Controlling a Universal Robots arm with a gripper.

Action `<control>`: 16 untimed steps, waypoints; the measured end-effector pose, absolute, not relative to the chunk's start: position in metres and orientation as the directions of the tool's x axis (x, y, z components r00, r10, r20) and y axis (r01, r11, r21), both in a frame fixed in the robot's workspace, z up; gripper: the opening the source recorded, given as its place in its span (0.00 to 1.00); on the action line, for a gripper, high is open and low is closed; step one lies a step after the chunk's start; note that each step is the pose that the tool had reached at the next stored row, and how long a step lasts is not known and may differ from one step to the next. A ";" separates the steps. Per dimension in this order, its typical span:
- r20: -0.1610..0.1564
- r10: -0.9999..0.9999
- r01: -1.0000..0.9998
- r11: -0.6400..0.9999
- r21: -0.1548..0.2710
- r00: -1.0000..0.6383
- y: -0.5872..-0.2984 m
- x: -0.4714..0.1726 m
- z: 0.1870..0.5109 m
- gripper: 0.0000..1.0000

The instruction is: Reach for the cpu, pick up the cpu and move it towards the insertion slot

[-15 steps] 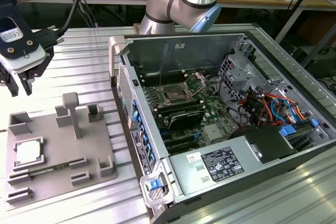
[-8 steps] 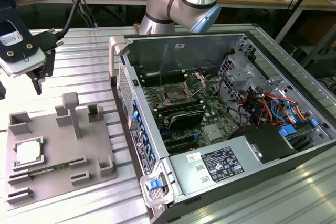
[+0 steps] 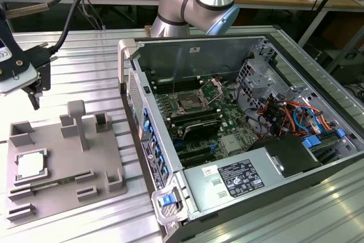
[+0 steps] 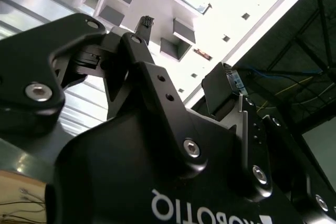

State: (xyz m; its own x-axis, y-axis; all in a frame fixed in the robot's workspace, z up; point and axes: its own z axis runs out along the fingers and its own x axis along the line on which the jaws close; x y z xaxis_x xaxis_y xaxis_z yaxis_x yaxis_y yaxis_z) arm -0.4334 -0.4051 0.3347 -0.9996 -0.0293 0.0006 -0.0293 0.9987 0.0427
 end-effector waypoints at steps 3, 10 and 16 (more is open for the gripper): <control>0.001 -0.030 -0.030 0.999 0.043 -1.000 -0.405 -0.433 0.331 0.66; 0.001 -0.030 -0.030 0.999 0.043 -1.000 -0.405 -0.433 0.329 0.66; 0.001 -0.030 -0.030 0.999 0.043 -1.000 -0.405 -0.434 0.329 0.66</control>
